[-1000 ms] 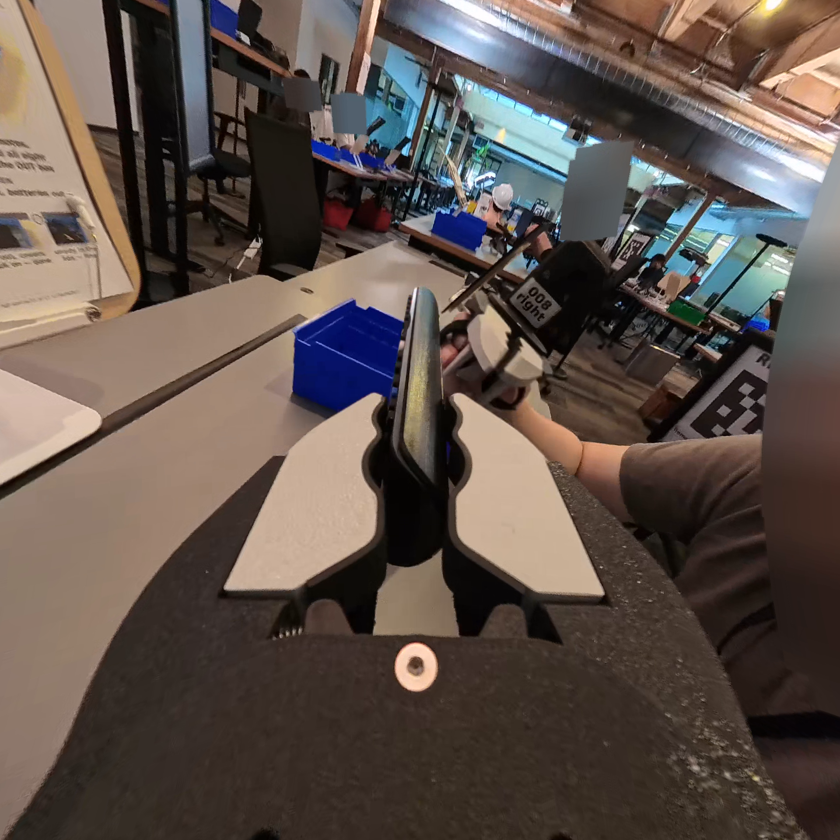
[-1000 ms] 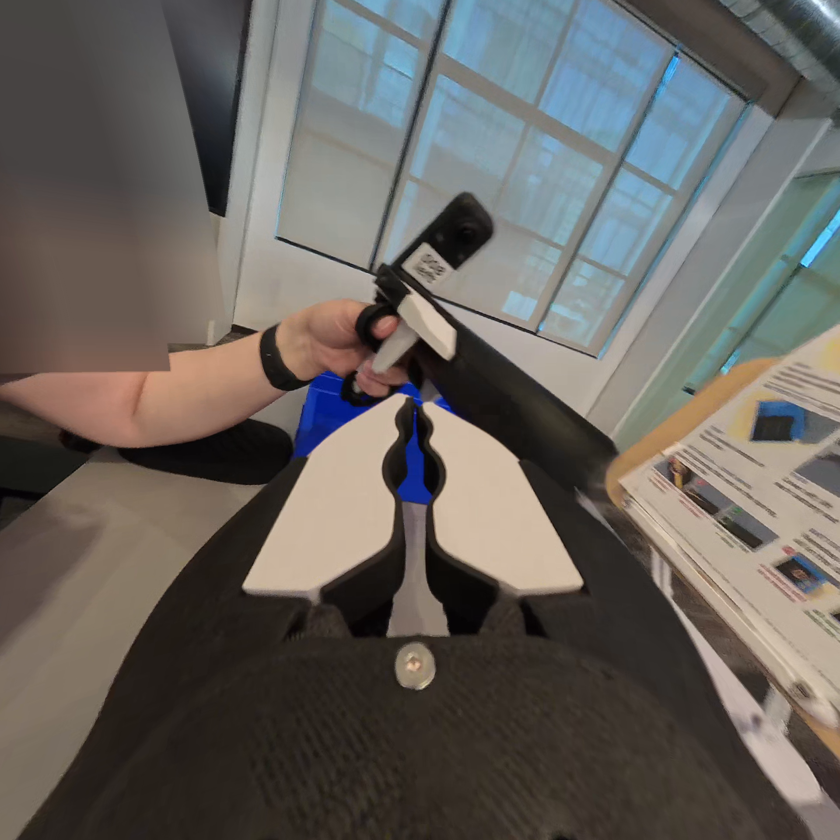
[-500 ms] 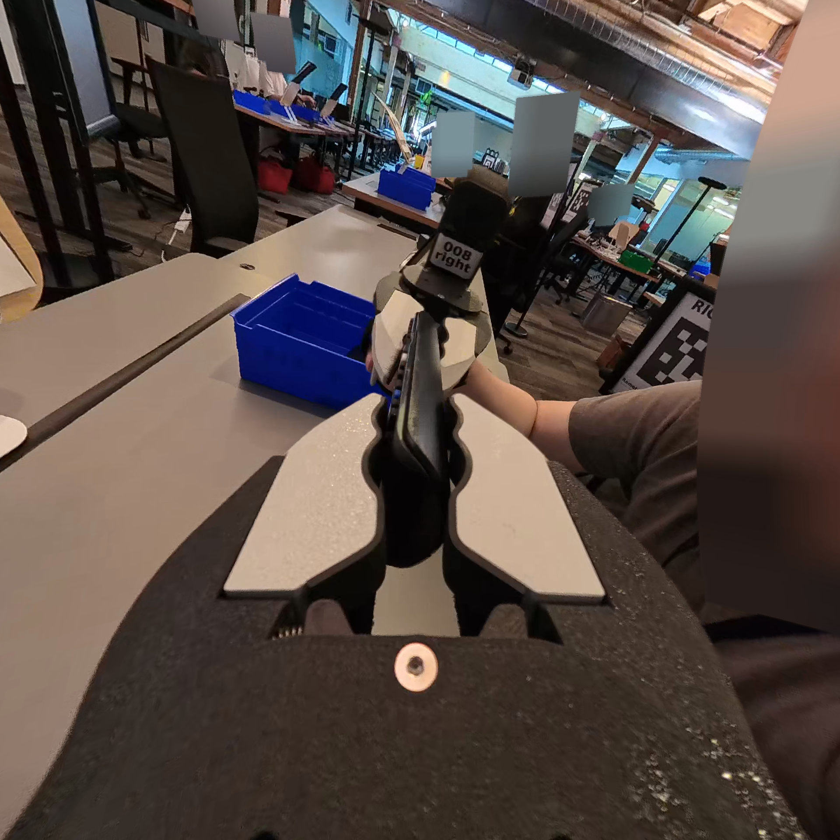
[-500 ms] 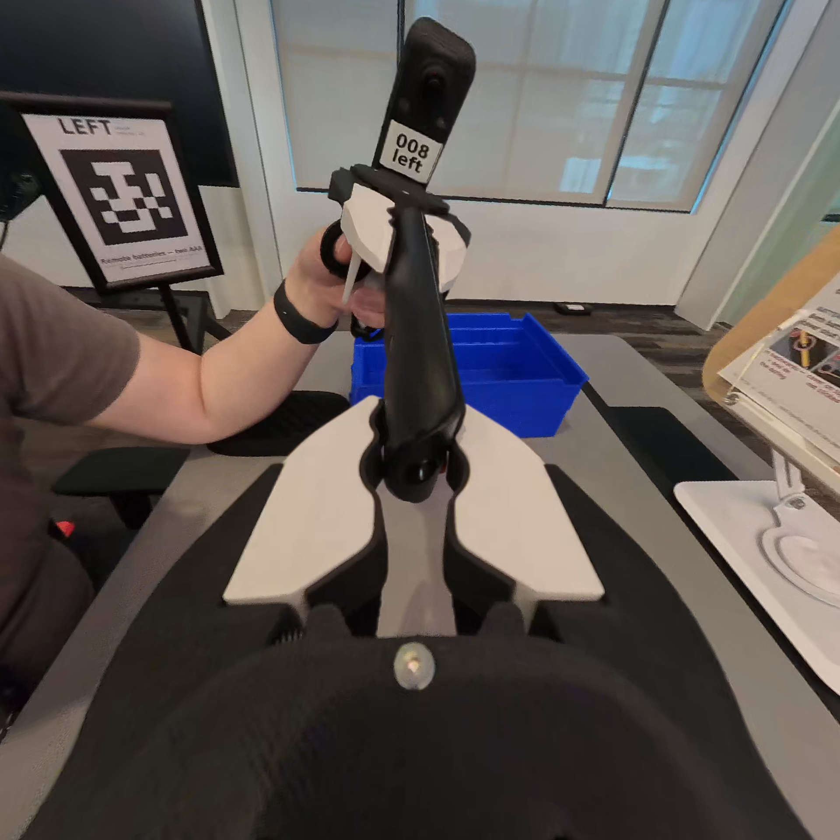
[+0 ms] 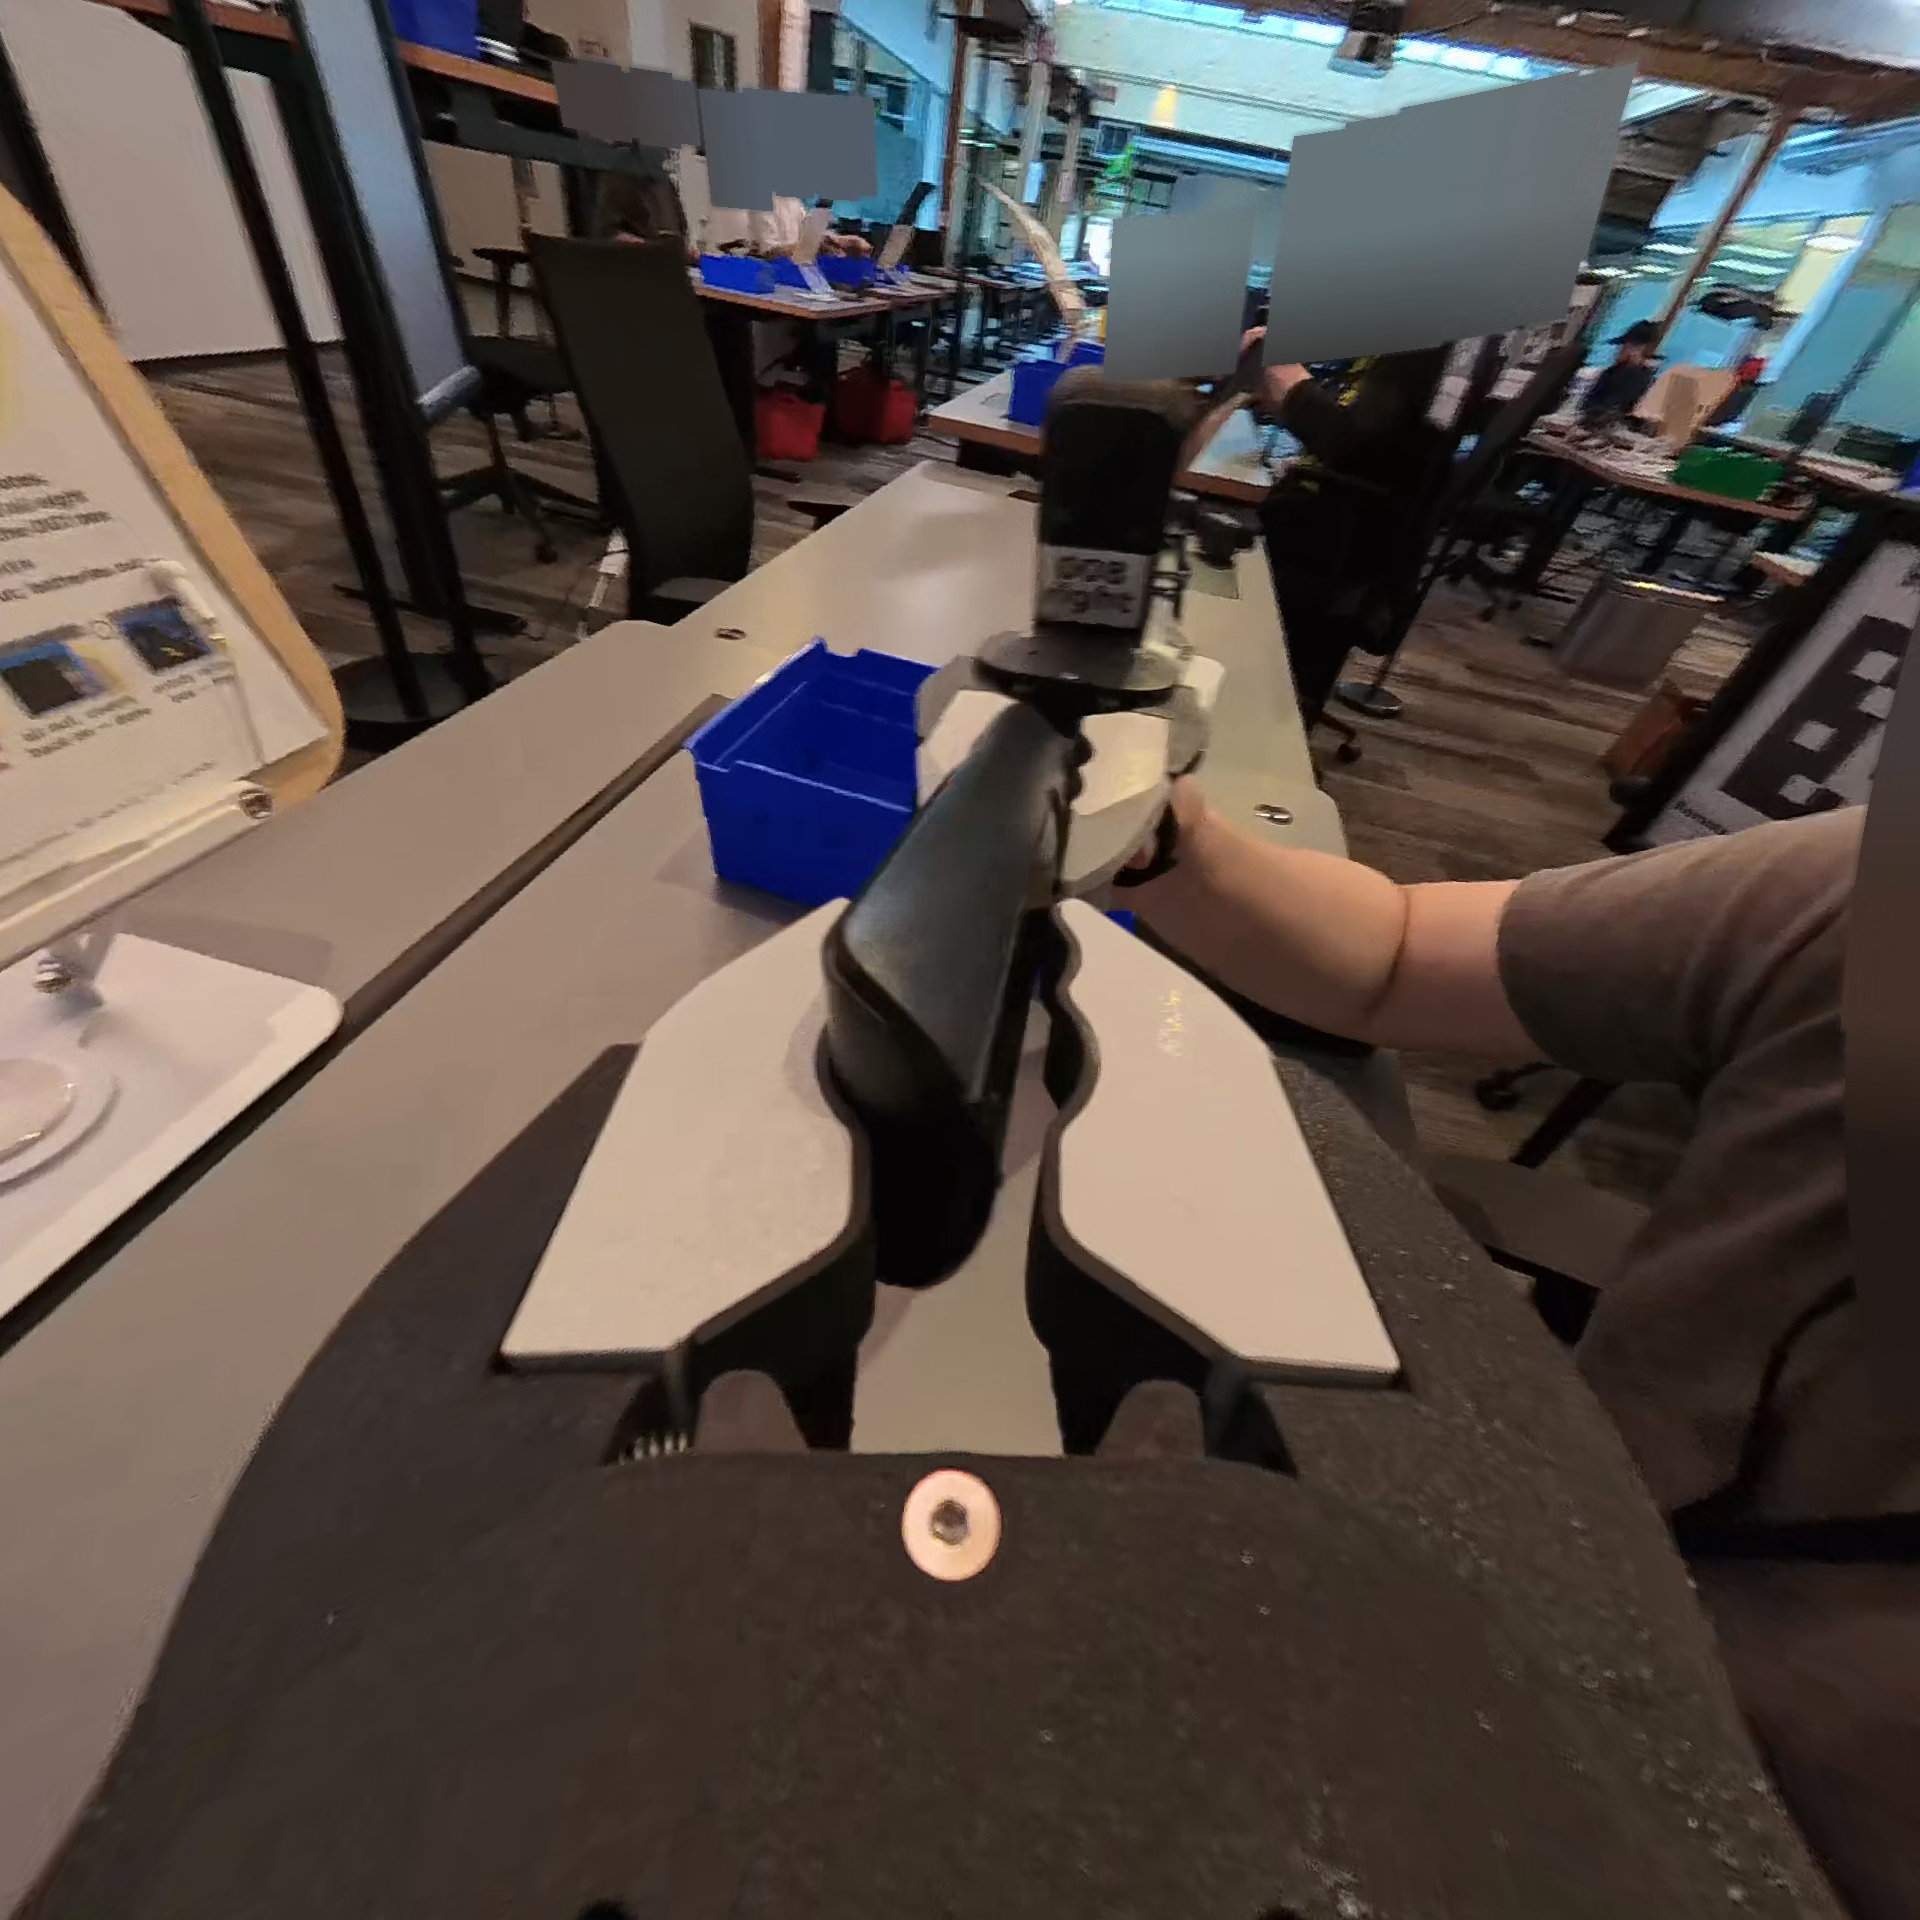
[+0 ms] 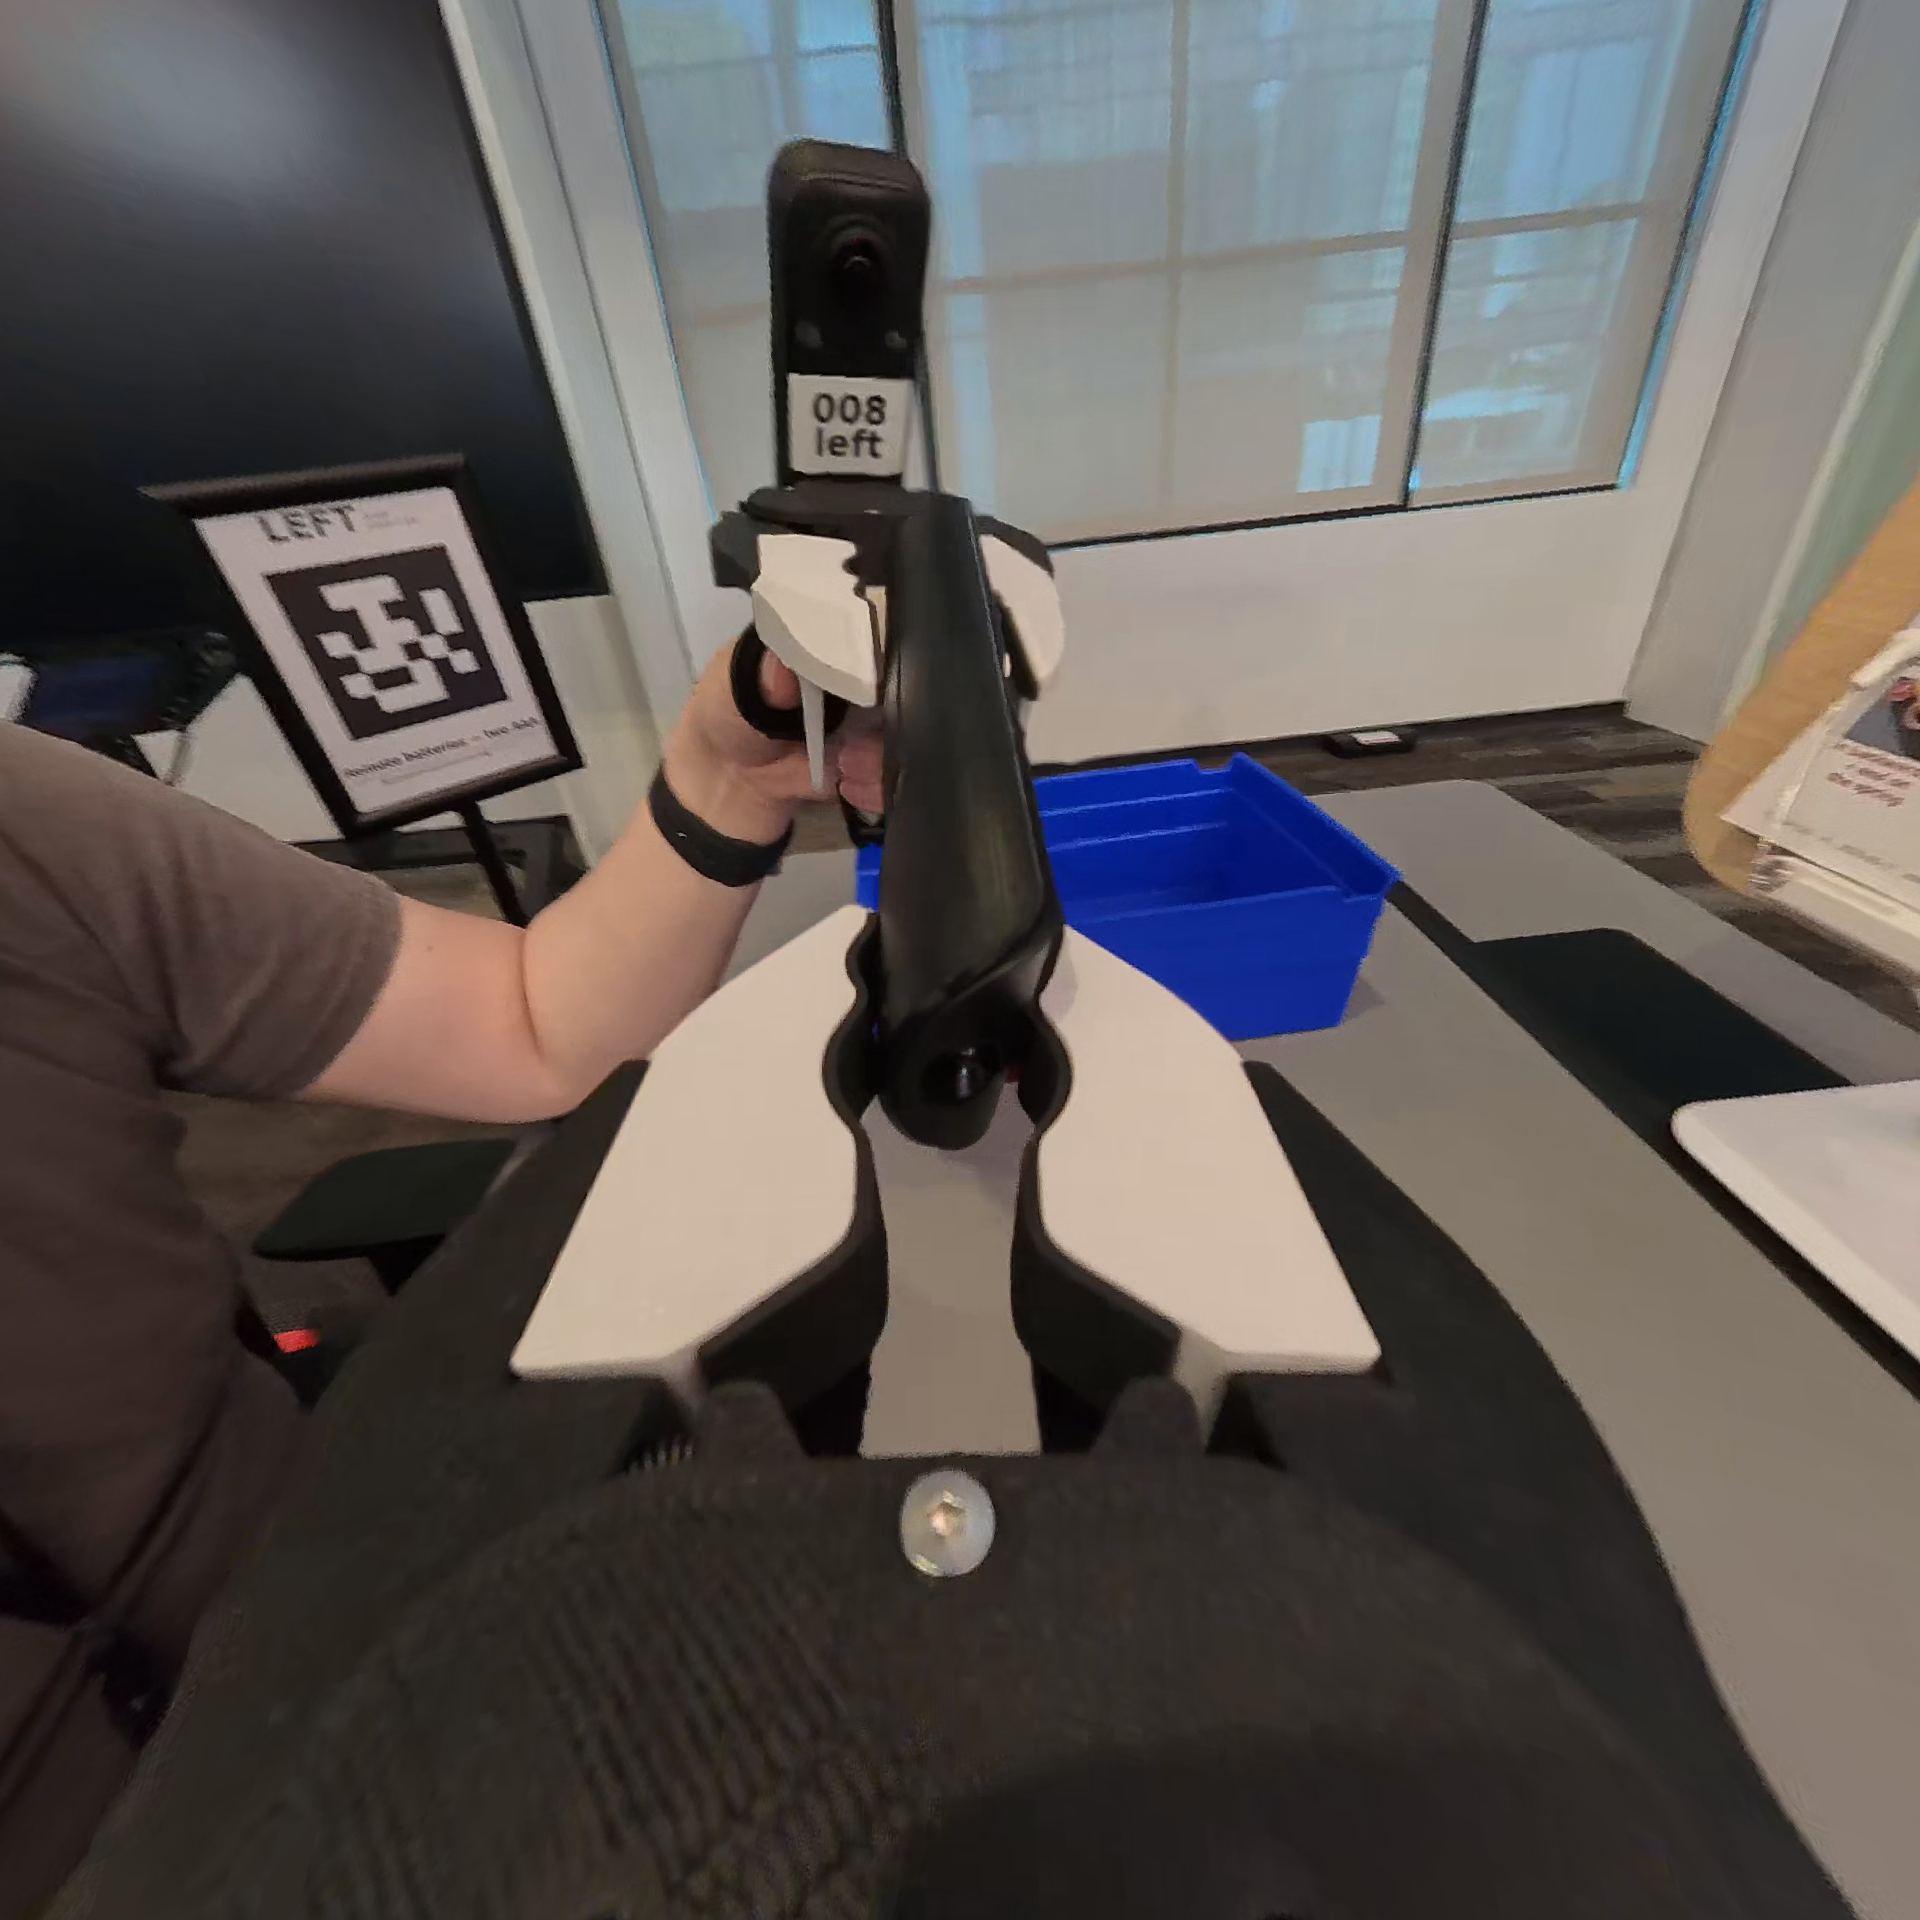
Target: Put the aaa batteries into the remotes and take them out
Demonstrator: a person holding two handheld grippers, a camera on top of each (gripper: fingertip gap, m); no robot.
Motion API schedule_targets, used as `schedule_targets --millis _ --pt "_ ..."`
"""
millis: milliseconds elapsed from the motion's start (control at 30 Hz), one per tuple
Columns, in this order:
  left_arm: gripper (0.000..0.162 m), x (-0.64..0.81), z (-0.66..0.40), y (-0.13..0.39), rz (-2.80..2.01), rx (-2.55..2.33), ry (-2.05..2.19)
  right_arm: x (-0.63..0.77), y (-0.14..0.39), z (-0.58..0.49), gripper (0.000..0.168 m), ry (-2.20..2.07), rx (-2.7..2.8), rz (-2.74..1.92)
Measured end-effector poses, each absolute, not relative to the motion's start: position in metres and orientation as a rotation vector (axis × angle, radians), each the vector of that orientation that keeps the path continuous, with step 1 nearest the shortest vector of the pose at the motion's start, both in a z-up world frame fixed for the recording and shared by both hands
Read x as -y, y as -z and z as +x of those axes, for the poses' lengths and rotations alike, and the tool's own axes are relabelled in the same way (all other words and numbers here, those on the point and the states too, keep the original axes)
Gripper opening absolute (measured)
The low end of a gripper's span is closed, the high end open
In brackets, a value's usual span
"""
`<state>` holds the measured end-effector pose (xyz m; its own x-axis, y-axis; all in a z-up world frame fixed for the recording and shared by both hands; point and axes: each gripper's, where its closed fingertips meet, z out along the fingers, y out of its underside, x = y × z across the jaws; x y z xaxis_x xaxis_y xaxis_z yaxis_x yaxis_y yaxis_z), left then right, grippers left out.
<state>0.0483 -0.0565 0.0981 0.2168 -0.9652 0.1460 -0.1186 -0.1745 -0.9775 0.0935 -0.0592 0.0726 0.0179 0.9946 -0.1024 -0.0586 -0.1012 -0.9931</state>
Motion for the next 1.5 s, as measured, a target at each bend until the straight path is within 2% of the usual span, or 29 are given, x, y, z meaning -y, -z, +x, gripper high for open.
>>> schedule_targets --millis 133,900,1333,1400,1500 --pt "0.029 0.064 0.051 -0.101 -1.510 -1.084 1.167 0.069 -0.082 0.096 0.027 -1.416 1.096 -1.206" --pt "0.036 0.068 0.042 -0.108 -1.538 -1.140 1.008 0.078 -0.088 0.089 0.022 -1.180 1.088 -1.115" --pt "0.032 0.077 0.035 -0.111 -1.518 -1.197 1.025 0.083 -0.091 0.089 0.022 -1.162 1.101 -1.088" --pt "0.034 0.072 0.036 -0.114 -1.486 -1.177 0.990 0.080 -0.091 0.089 0.022 -1.161 1.072 -1.099" --pt "0.055 0.053 0.037 -0.121 -1.414 -1.045 0.868 0.075 -0.095 0.088 0.023 -1.045 1.008 -1.108"
